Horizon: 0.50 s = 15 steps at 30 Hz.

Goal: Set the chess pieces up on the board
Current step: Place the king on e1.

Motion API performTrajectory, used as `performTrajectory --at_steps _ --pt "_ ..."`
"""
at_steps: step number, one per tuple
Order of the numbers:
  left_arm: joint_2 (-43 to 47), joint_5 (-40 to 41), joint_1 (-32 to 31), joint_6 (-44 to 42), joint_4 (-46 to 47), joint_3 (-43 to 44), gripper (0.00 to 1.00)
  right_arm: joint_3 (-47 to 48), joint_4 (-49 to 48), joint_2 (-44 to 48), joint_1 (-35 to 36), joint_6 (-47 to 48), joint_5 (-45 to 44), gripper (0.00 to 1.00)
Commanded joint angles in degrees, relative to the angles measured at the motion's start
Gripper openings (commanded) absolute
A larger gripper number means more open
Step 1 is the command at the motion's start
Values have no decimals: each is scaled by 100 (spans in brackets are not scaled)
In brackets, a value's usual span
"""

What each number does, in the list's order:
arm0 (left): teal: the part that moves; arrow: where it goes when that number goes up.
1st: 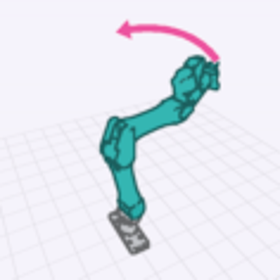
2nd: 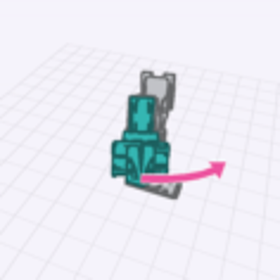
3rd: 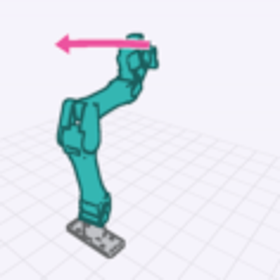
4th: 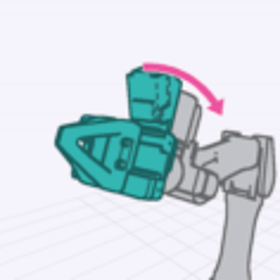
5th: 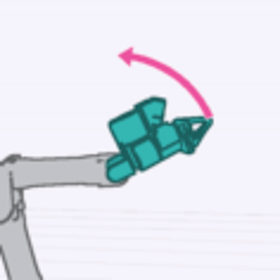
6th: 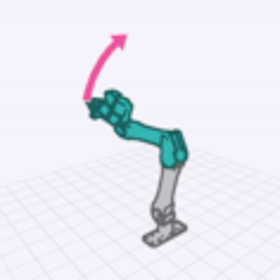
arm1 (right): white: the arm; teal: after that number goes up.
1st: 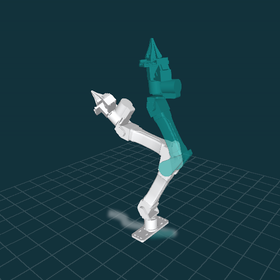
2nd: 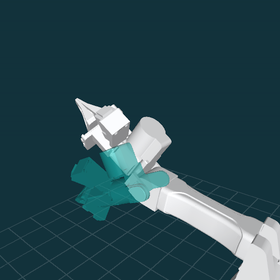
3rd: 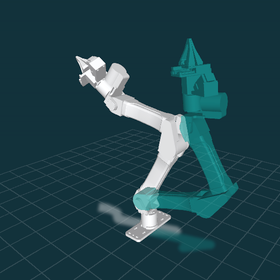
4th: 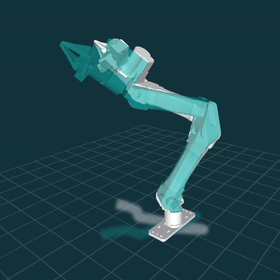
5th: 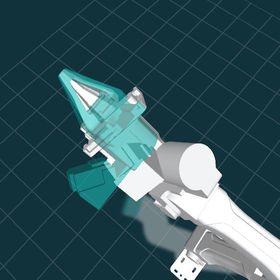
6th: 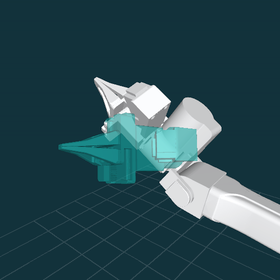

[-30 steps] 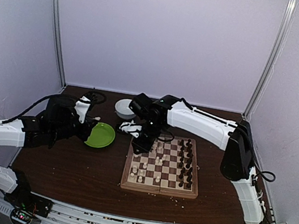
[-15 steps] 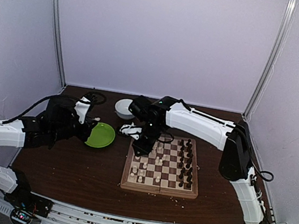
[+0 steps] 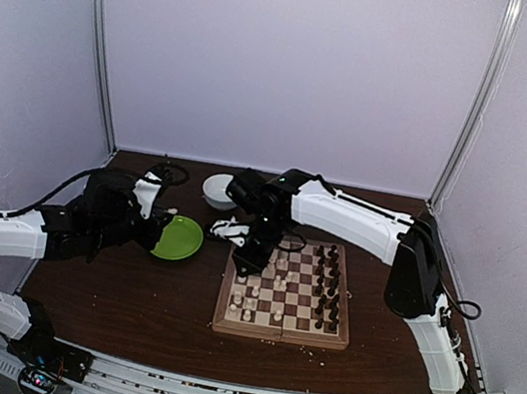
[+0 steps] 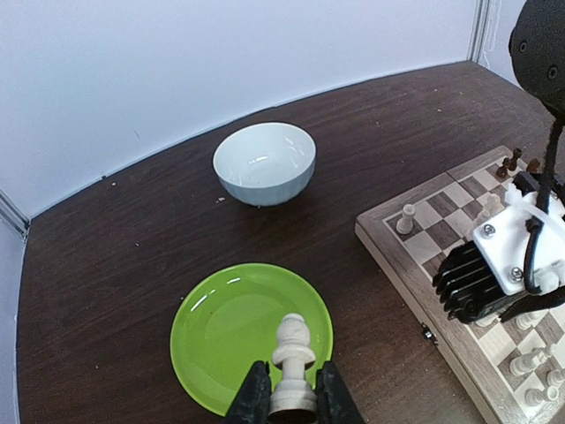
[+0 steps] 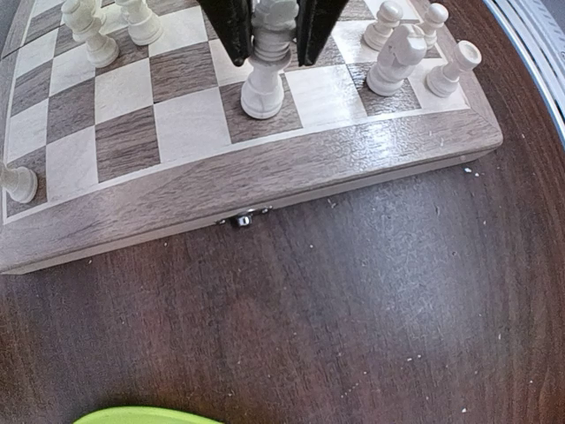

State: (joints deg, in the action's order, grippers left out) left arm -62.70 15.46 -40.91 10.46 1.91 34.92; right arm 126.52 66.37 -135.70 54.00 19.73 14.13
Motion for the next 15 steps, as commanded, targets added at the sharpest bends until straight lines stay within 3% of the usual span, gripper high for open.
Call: performTrajectory --at_steps 1,11,15 --pt "-71 -66 34 53 305 11 8 161 90 -172 32 -32 -1 16" --pt "-101 -101 39 79 334 -31 8 215 30 -167 36 -143 -23 29" --pt "-98 -96 39 88 360 -43 8 217 64 -167 32 -158 62 30"
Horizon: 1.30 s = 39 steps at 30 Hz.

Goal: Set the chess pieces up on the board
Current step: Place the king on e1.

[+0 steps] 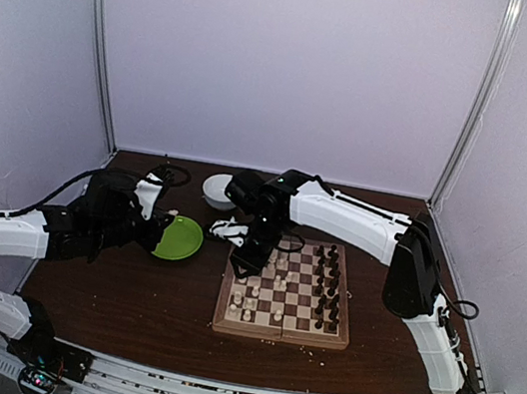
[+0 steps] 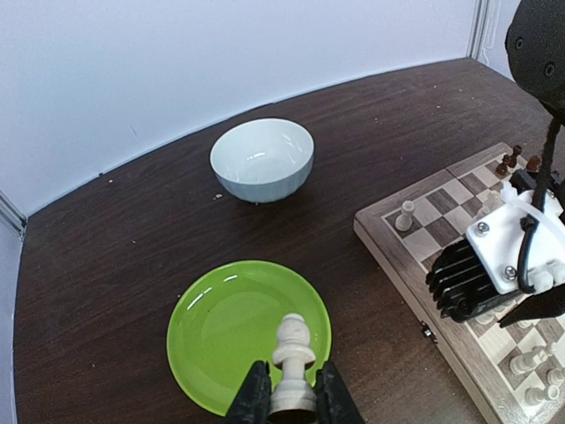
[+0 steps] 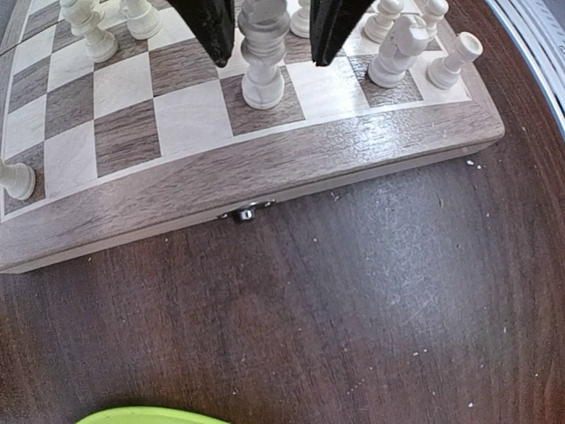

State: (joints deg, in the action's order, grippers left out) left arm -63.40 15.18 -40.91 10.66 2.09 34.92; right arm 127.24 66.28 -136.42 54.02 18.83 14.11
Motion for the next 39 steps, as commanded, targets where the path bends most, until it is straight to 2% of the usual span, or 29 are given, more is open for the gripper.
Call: performTrajectory --at_steps 1,5,18,22,28,31,34,39 --pt "-25 -68 34 76 344 -42 8 143 70 -95 30 -76 93 29" --pt "-15 -77 37 69 360 -52 8 143 71 -113 32 -114 186 26" --pt "33 -94 34 130 405 -159 8 218 17 -216 30 -176 161 25" --pt "41 -105 38 130 389 -124 8 380 49 -118 27 -164 117 30" --pt "-92 -528 37 319 465 105 8 293 115 614 -120 -132 255 35" --pt "-305 -1134 33 407 761 318 9 -95 38 1319 -423 -182 778 36" --pt "-606 -2234 39 431 1357 550 9 -617 -204 1999 -941 -334 1665 37" --pt "-1185 -3704 34 910 2682 843 9 -1746 -1192 2843 -1869 -1225 3741 44"
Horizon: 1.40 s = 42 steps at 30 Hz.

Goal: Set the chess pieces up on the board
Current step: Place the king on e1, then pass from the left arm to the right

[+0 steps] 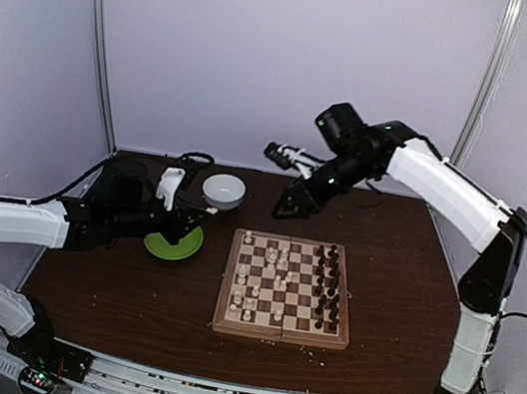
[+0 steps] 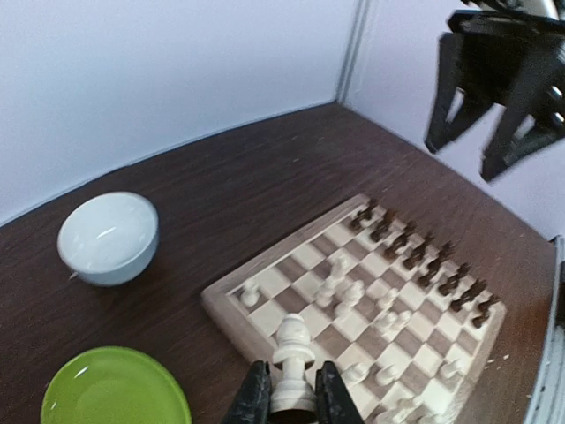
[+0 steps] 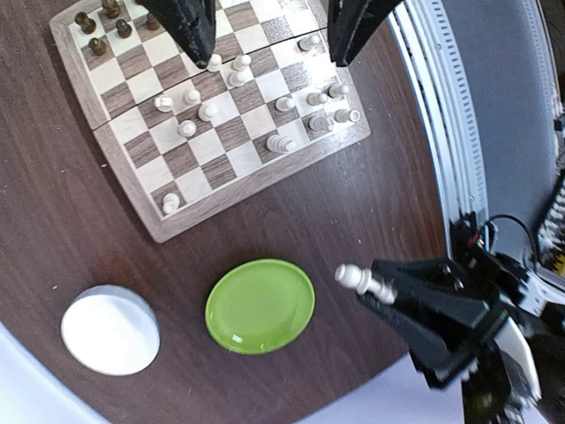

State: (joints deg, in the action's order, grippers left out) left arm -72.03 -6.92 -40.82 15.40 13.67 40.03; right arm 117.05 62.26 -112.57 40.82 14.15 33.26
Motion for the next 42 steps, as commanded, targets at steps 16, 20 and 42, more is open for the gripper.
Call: performTrajectory --at_steps 16,20,42 --pt "-1658 -2409 -264 1317 3164 1230 10 -3139 -7148 618 -665 -6544 4139 47" --pt "-1695 -2304 -275 1325 3213 1235 9 -3652 -10311 462 -685 -9049 4248 45" --pt "-1480 -1925 -269 1154 2984 1095 10 -3894 -10072 683 -688 -8759 4254 36"
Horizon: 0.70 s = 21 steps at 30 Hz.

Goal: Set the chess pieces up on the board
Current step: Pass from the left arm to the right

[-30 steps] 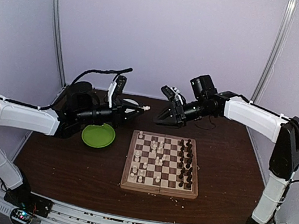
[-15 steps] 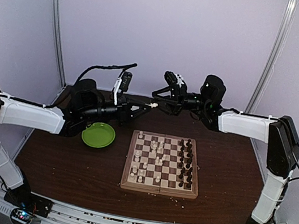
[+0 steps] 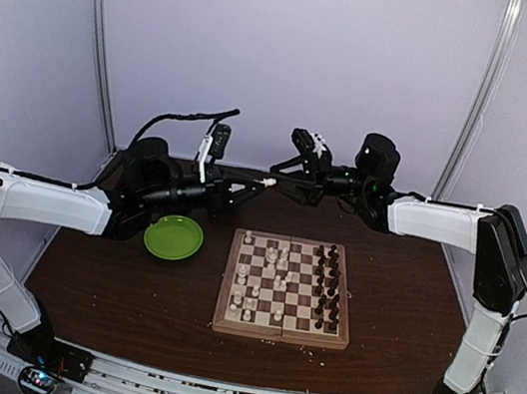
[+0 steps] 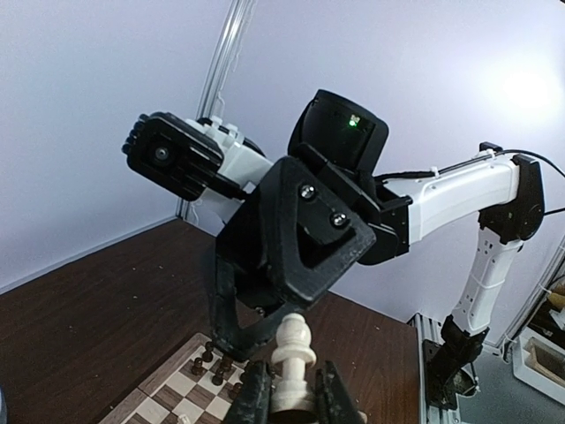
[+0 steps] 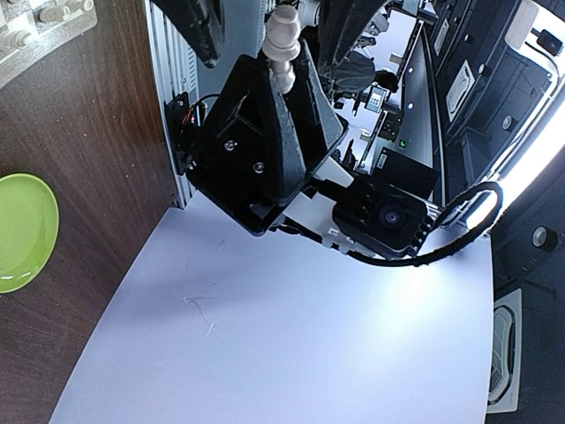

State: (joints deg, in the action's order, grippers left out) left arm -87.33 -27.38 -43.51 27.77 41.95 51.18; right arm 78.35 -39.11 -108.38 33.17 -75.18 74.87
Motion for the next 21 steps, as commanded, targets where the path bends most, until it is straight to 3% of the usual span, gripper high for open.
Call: performTrajectory --at_steps 1,9,18,20,21 --pt "52 148 0 -95 138 -20 9 -21 114 264 100 217 102 36" --pt "40 277 0 -158 -27 -12 9 -46 250 333 173 340 109 30" --pt "-24 287 -3 -151 -62 -11 9 -50 291 312 179 403 82 13" --pt "-27 325 -1 -149 -113 -4 12 -31 303 299 185 419 66 11" --pt "-18 398 0 -149 -175 2 17 -23 326 292 182 434 60 10"
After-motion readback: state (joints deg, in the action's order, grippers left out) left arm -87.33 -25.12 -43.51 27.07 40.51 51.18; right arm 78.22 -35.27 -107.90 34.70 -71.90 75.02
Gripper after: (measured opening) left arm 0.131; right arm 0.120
